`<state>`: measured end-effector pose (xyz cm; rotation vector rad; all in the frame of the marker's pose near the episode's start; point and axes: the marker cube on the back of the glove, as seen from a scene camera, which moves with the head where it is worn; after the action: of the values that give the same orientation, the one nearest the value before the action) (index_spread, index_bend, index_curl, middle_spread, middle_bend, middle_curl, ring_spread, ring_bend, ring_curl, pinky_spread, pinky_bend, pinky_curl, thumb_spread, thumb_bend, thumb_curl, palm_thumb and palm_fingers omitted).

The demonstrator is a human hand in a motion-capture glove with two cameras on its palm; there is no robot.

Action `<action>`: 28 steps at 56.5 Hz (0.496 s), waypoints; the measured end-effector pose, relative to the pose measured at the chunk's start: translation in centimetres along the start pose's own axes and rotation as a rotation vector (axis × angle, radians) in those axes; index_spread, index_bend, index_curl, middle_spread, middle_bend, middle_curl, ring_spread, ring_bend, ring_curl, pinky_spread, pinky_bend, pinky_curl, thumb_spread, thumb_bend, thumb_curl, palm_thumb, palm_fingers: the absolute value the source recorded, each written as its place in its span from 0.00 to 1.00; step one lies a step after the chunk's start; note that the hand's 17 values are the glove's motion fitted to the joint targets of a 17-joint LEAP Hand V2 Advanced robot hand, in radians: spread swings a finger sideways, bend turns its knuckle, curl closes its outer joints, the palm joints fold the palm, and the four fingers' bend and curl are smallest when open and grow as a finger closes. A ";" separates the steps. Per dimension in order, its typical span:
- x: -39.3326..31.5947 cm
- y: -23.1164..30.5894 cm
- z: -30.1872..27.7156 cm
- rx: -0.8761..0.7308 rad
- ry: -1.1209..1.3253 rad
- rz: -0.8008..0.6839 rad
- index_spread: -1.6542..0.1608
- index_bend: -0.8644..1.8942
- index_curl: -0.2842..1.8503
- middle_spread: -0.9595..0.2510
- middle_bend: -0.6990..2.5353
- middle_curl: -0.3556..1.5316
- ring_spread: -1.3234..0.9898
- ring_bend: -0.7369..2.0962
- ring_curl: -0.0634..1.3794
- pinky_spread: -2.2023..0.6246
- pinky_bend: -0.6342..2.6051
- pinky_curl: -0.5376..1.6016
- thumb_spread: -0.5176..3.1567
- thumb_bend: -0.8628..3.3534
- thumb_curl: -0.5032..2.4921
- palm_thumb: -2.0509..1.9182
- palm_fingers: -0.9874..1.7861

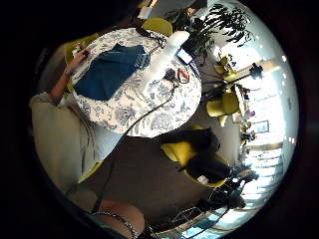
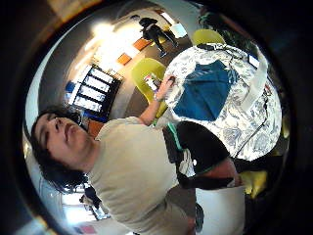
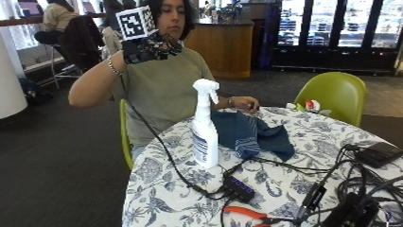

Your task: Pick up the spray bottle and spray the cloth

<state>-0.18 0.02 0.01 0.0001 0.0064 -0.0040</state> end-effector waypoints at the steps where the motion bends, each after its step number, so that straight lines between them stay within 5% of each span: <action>1: 0.0 0.0 0.0 0.000 0.003 0.001 0.80 0.40 0.16 0.79 0.29 0.22 0.56 0.38 0.09 0.81 0.27 0.28 0.26 0.26 0.19 0.61 0.50; 19: 1.4 -0.6 0.7 0.057 -0.001 0.110 0.70 0.38 0.24 0.79 0.27 0.29 0.55 0.39 0.18 0.84 0.26 0.34 0.42 0.24 0.24 0.63 0.48; 28: 3.0 -1.3 3.2 0.169 -0.285 0.293 0.70 0.37 0.25 0.81 0.28 0.31 0.56 0.39 0.20 0.84 0.26 0.36 0.44 0.23 0.25 0.64 0.49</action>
<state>2.81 -1.26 3.17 0.1692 -0.2792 0.2887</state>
